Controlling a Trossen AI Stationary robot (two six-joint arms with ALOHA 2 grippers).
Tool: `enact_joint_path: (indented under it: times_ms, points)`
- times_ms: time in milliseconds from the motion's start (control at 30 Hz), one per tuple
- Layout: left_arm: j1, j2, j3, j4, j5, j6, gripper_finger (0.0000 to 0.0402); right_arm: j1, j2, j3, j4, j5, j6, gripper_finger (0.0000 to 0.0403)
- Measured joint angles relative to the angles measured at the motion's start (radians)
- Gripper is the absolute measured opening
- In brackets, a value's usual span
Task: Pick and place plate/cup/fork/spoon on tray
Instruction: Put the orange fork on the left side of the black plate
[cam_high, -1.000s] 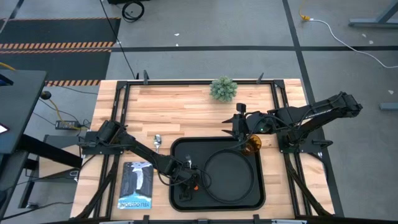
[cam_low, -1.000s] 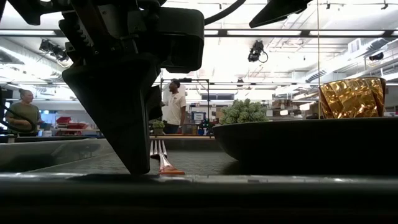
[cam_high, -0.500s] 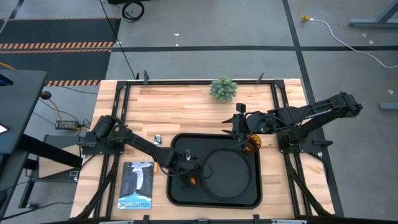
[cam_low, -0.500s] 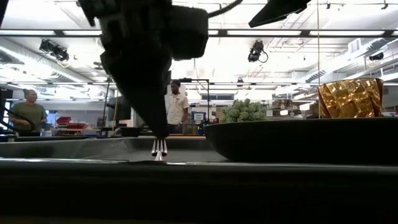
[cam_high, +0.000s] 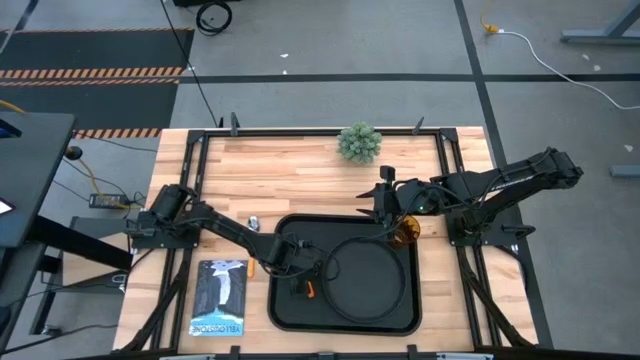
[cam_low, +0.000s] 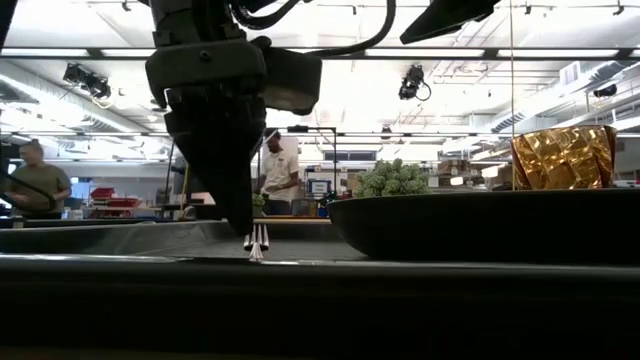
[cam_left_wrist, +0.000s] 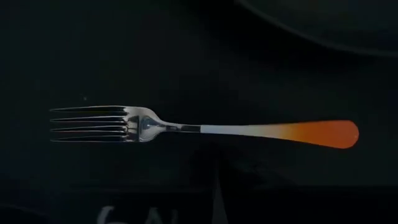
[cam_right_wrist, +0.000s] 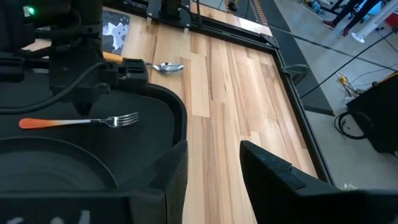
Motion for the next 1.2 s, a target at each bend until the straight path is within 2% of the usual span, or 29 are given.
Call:
enact_joint_path:
  times_ms: [200, 333, 800, 1200]
  points:
    - [0.0, 0.0, 0.0, -0.006, 0.009, 0.001, 0.0069, 0.0, 0.0, 0.0, 0.001, 0.0, 0.0, 0.0153]
    - [0.003, 0.0, 0.0, -0.006, 0.012, 0.001, 0.0084, 0.0, 0.0, 0.0, 0.001, 0.0, 0.0, 0.0153]
    - [0.039, 0.007, -0.011, 0.007, 0.037, 0.011, 0.0073, 0.0, 0.0, 0.0, 0.001, -0.001, 0.0, 0.0153]
    - [0.039, 0.029, -0.009, 0.063, -0.004, 0.088, 0.0073, 0.0, 0.0, 0.0, 0.001, -0.001, 0.0, 0.0153]
